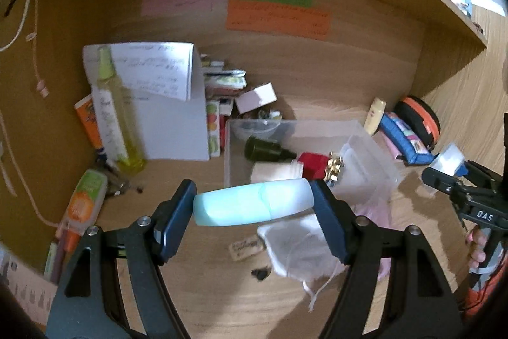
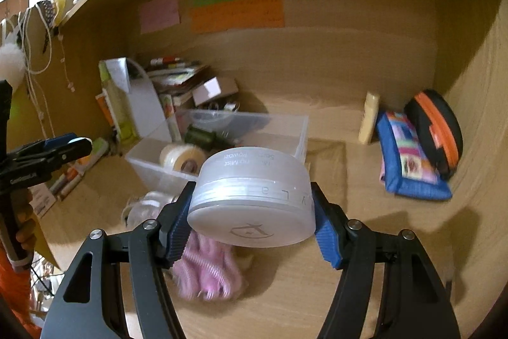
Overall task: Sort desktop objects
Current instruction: 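Carry the blue tube into the clear bin while the right tool drops the white container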
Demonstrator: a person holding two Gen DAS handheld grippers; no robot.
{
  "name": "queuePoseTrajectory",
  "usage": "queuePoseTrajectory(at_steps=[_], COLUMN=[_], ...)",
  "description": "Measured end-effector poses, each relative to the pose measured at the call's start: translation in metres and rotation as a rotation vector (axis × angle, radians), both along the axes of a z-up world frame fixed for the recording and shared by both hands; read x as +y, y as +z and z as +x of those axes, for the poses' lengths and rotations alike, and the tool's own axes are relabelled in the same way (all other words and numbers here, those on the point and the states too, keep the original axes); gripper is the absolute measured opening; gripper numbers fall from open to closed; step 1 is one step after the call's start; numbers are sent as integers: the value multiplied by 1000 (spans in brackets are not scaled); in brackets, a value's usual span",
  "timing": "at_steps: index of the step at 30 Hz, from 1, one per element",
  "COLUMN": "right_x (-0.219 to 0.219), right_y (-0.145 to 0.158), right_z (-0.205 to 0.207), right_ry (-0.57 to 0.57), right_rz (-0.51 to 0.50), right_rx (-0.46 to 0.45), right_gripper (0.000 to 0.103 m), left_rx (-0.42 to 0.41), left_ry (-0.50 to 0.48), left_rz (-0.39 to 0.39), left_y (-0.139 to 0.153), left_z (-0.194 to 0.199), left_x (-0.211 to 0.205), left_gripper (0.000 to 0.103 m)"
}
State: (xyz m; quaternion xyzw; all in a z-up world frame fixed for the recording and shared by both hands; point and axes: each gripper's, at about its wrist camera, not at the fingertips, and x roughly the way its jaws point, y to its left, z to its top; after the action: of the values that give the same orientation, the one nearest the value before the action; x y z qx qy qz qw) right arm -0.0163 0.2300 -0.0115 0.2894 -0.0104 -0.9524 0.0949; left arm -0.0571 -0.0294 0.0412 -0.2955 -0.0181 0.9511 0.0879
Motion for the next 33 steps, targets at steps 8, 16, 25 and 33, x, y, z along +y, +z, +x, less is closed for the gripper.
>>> queuePoseTrajectory(at_steps=[8, 16, 25, 33], right_x=[0, -8, -22, -35], right_y=[7, -4, -26, -35], right_z=[-45, -83, -122, -141], right_ry=[35, 67, 119, 139], right_rz=[-2, 31, 64, 135], right_rx=[-26, -81, -186, -220], right_gripper=[63, 63, 63, 63], left_rx=[-30, -86, -153, -199], left_ry=[-9, 12, -29, -52], left_rz=[6, 6, -28, -53], left_y=[7, -3, -21, -34], left_z=[-43, -85, -119, -144], left_x=[9, 17, 36, 45], left_gripper=[73, 73, 73, 73])
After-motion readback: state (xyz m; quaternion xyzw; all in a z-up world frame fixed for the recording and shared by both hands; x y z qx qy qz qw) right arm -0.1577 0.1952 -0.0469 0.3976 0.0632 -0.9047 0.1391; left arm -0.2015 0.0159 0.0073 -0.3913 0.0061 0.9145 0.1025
